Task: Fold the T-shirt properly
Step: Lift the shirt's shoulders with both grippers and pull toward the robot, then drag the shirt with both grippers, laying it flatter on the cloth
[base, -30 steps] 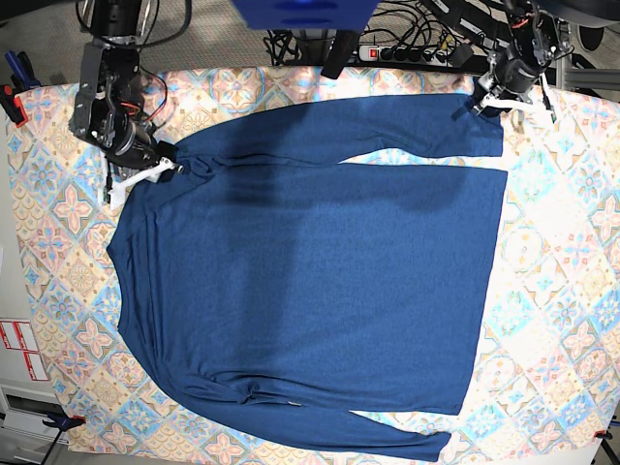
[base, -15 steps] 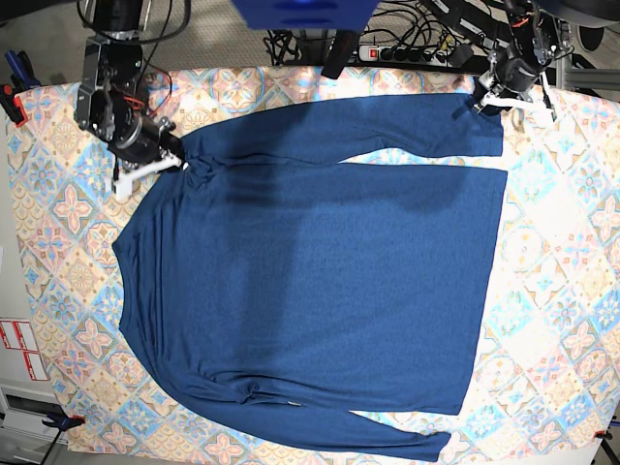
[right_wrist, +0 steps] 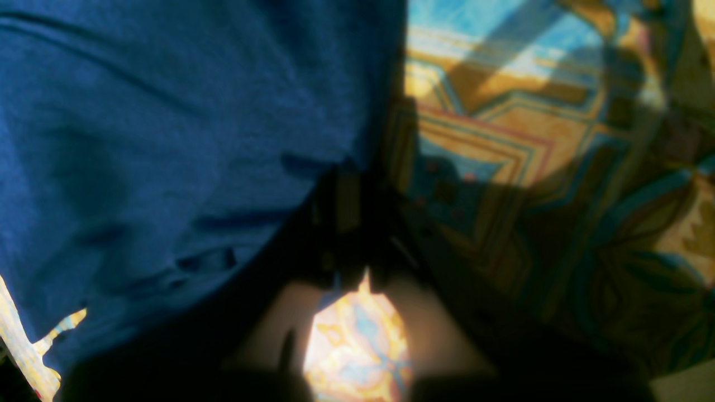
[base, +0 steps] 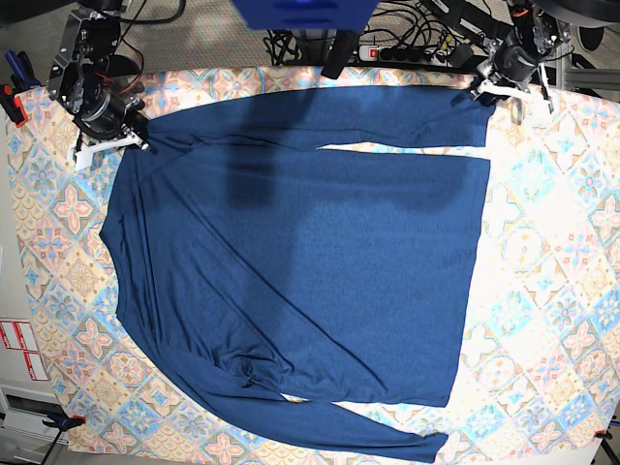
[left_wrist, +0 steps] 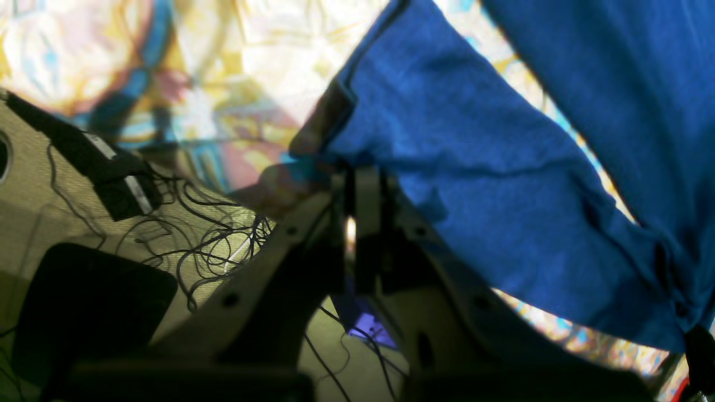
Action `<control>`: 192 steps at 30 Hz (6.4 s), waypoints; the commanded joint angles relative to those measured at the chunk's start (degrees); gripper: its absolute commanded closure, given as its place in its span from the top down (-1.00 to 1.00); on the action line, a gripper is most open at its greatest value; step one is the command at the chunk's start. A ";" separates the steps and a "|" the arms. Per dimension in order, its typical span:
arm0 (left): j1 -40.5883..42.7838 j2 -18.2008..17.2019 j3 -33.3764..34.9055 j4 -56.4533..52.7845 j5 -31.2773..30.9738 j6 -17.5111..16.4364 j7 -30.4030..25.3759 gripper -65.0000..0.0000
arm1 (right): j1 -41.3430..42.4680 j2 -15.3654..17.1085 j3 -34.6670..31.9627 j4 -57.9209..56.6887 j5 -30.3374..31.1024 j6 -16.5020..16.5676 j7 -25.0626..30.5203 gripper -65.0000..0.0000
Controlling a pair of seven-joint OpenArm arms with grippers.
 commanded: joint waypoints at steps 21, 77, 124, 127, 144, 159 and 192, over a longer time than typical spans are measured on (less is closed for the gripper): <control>-17.08 -0.24 -0.89 0.71 -0.38 -0.36 -0.56 -1.00 | 10.41 0.71 -3.24 4.34 -1.29 -0.80 -0.13 -1.00; -21.56 -0.33 -0.71 -16.34 -5.83 0.08 -0.65 -0.15 | 11.99 0.62 -3.24 3.64 -1.20 -0.80 -0.13 -1.00; -21.30 -1.56 -4.23 -7.29 -6.00 -0.45 -0.30 -1.00 | 14.80 0.88 -2.71 3.82 -1.47 -0.80 0.05 -1.00; -24.73 -1.47 -4.23 -10.72 -5.92 -0.45 -0.30 -1.00 | 18.67 0.88 -2.89 2.50 -1.47 -0.80 0.05 -1.00; -42.13 -1.29 -4.31 -24.17 -1.43 -0.36 -0.83 -1.00 | 34.41 0.80 -3.15 -16.05 -1.56 -0.80 0.13 -0.99; -47.58 -1.56 -4.31 -31.20 4.02 0.08 -1.70 -0.60 | 35.20 0.97 -3.24 -20.89 -1.64 -0.80 4.00 -0.52; -34.40 -0.06 -6.07 -26.28 -10.05 3.68 0.05 -0.13 | 23.42 2.11 0.10 -5.68 -1.38 -0.80 2.24 -0.31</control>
